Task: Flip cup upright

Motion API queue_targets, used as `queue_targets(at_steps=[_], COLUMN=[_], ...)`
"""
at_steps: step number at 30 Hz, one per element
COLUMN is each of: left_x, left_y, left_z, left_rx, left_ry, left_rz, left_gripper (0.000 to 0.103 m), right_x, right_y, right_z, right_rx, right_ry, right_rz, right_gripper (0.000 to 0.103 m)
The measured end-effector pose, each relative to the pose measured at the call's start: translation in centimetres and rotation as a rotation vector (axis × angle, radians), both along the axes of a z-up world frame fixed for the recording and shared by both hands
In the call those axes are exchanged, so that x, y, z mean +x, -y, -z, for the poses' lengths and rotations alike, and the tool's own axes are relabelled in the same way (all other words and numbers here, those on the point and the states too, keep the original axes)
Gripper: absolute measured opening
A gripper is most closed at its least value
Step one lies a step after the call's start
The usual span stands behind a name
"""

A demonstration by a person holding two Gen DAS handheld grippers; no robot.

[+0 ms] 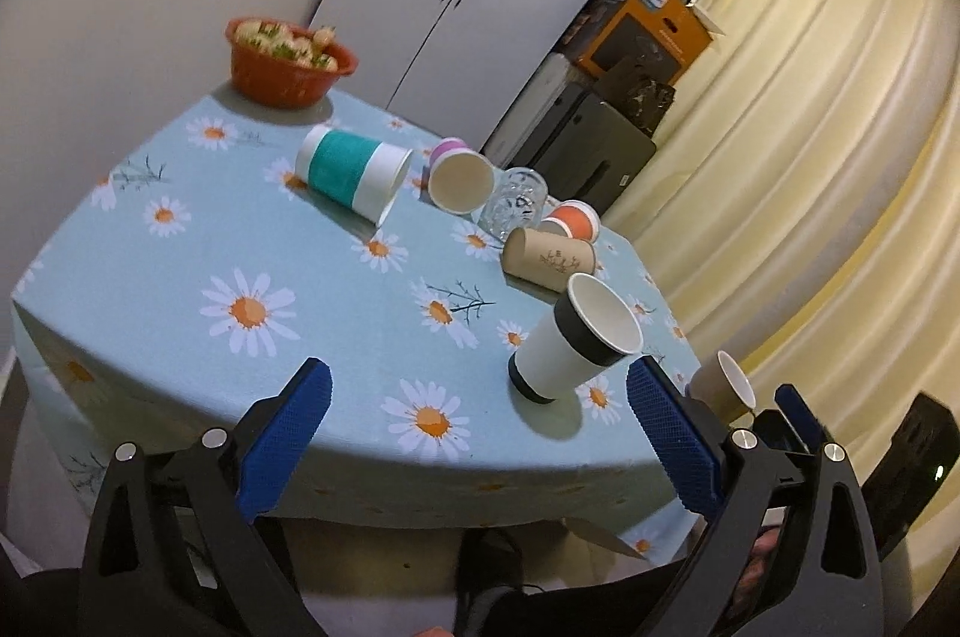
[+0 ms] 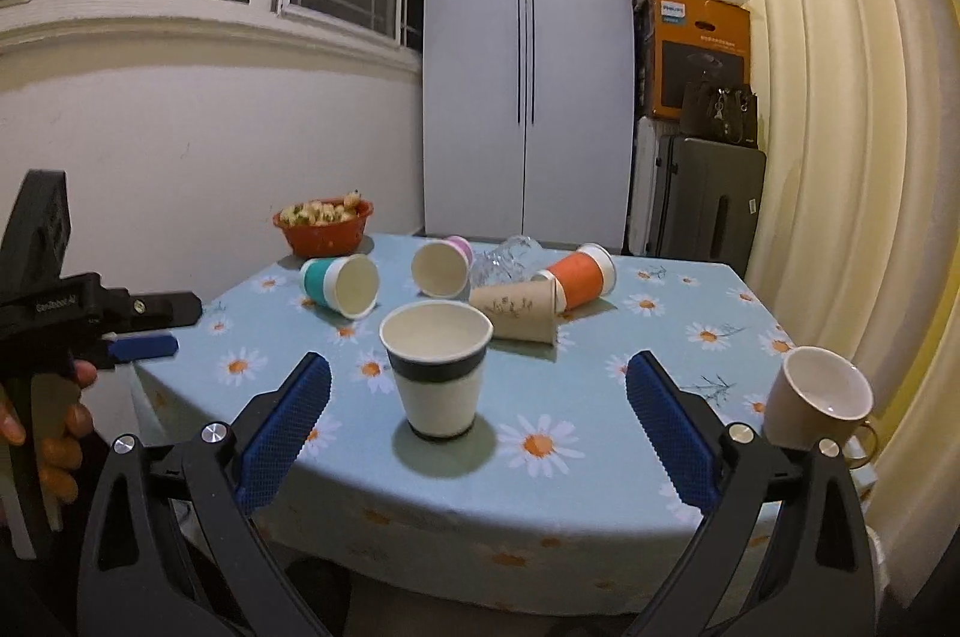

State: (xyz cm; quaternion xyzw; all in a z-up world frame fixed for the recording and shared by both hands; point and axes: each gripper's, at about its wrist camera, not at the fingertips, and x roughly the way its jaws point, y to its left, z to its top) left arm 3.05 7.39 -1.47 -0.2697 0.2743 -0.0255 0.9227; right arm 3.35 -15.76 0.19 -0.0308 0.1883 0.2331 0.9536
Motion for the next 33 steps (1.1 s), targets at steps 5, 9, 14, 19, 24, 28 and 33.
queue_targets(at_steps=[5, 9, 14, 19, 24, 28, 33], left_x=[-1.6, -3.0, -4.6, -5.4, -6.4, -6.1, -5.8], left_y=[2.6, 4.9, 6.6, 7.4, 8.4, 8.9, 9.3], left_z=[-0.9, -1.7, -2.3, -2.0, -2.0, -1.8, -1.6], left_rx=[0.138, 0.259, 0.315, 0.324, 0.382, 0.409, 0.422], left_ry=[0.03, 0.068, 0.106, 0.091, 0.11, 0.1, 0.087], left_rz=[0.052, 0.085, 0.099, 0.111, 0.105, 0.098, 0.102], left_gripper=[0.096, 0.096, 0.096, 0.096, 0.096, 0.096, 0.096], right_x=[-0.1, -0.6, -1.1, -1.7, -1.7, -2.0, -2.2], right_y=[1.1, 1.7, 2.9, 4.3, 5.1, 4.9, 4.6], right_z=[-0.2, -0.4, -0.5, -0.6, -0.3, -0.2, -0.1], right_rx=[-0.005, -0.026, -0.03, -0.013, -0.001, -0.027, -0.048], right_ry=[-0.048, -0.062, -0.078, -0.095, -0.129, -0.105, -0.096], right_rz=[-0.009, -0.034, -0.04, -0.019, 0.027, 0.057, 0.065], right_gripper=[0.098, 0.098, 0.098, 0.098, 0.098, 0.098, 0.098])
